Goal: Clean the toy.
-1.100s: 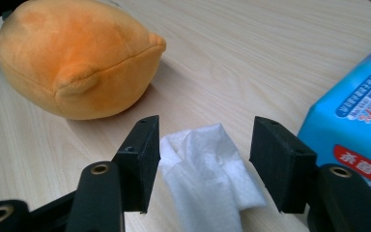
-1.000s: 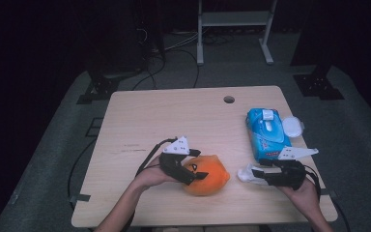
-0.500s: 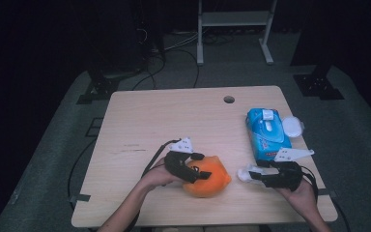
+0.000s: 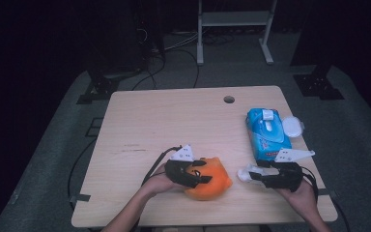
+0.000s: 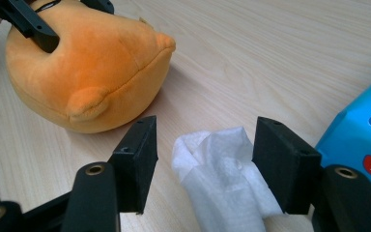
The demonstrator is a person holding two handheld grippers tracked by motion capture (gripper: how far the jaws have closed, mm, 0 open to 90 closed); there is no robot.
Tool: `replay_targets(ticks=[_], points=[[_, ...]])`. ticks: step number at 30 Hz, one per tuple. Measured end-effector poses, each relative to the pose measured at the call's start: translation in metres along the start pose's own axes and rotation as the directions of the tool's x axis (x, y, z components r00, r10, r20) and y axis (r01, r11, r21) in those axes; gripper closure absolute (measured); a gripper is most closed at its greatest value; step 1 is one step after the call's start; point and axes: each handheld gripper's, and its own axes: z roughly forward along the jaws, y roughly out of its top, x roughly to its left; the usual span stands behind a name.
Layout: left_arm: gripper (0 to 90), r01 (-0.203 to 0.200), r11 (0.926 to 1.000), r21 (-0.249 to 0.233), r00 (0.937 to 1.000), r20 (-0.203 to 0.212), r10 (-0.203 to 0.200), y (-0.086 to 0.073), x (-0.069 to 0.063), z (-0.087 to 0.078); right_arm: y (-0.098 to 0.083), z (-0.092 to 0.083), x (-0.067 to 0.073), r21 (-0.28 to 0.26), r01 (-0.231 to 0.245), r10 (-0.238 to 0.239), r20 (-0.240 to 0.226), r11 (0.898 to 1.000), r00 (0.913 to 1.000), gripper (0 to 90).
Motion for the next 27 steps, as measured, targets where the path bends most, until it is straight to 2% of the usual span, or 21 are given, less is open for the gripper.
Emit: replay_targets(ticks=[2,3,6,13,22,27], points=[[45.1,0.001,1.0,0.008,1.0,-0.005,-0.001,0.002,-0.002,-0.001,0.0,0.0,0.0,-0.005,-0.005,0.005,-0.001,1.0,1.0,40.2],[47.0,-0.016,0.9997,0.016,0.9998,-0.01,0.016,0.003,-0.003,-0.001,0.0,-0.001,-0.001,-0.008,-0.006,0.006,-0.001,1.0,1.0,39.9],[50.7,-0.022,0.9997,0.011,0.9996,-0.015,0.022,0.004,-0.005,-0.002,0.0,-0.001,-0.001,-0.013,-0.01,0.01,-0.001,1.0,1.0,39.5],[56.3,-0.04,0.9987,-0.031,0.9986,-0.034,0.039,0.005,-0.009,-0.006,0.0,-0.004,-0.002,-0.032,-0.019,0.019,0.003,0.999,0.9998,38.3],[58.9,-0.049,0.997,-0.061,0.9984,-0.033,0.047,0.011,-0.012,-0.01,0.001,-0.007,-0.003,-0.05,-0.027,0.027,0.0,0.998,0.9996,38.2],[59.0,-0.054,0.9949,-0.086,0.9976,-0.049,0.05,0.017,-0.011,-0.015,0.001,-0.008,-0.004,-0.06,-0.031,0.031,0.002,0.998,0.9995,38.2]])
